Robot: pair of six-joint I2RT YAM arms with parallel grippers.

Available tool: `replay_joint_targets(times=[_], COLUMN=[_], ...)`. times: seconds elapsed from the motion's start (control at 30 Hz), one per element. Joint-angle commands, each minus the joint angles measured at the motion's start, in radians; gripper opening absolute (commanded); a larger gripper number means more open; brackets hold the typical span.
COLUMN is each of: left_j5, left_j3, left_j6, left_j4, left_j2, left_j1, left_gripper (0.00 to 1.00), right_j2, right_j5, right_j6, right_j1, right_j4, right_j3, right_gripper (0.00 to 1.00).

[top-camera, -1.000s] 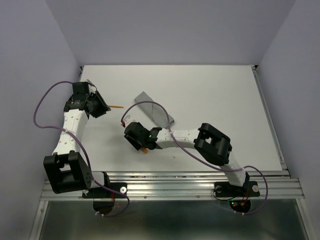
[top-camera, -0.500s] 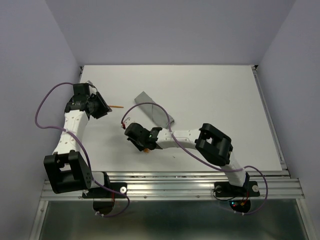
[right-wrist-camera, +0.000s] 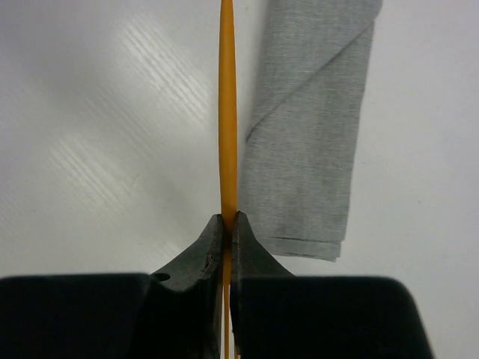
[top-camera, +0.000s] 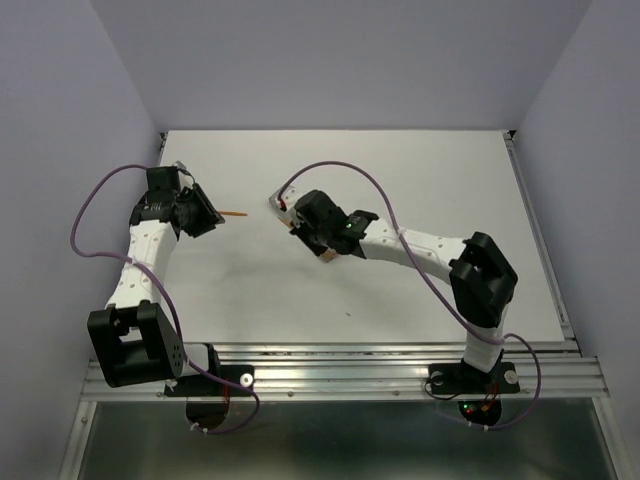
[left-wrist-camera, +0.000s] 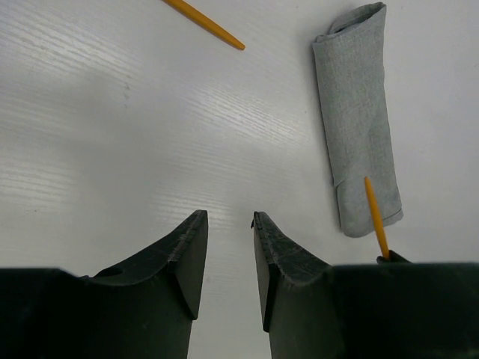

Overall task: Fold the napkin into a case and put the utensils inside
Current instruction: Stuff the fork into the folded napkin.

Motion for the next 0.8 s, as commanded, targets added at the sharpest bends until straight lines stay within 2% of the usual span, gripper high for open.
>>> replay_joint_targets(times=[0.0, 0.2, 0.53, 0.77], left_j5=[0.011, 0.014, 0.005, 0.0], left_j3=[0.008, 0.003, 0.006, 0.003], left_j6=[0.023, 0.026, 0.031, 0.031], left_j4=[0.023, 0.024, 0.015, 0.017], left_j2=[-0.009, -0.005, -0.009, -0.005], left_j1=[0.006, 0.006, 0.006, 0.006], left_gripper=[0.42, 0.42, 0.42, 0.42], right_j2=[-0.052, -0.01, 0.14, 0.162], right_j5=[-0.038, -0.043, -0.036, -0.038], right_j6=[-0.072, -0.114, -0.142, -0.125], right_j1=[-0.05, -0.138, -0.181, -0.211], right_j4=[0.014, -0.015, -0.057, -0.057], right_j3=[-0.028, 0.01, 0.108, 0.102], right_gripper=[0.01, 0.01, 0.01, 0.01])
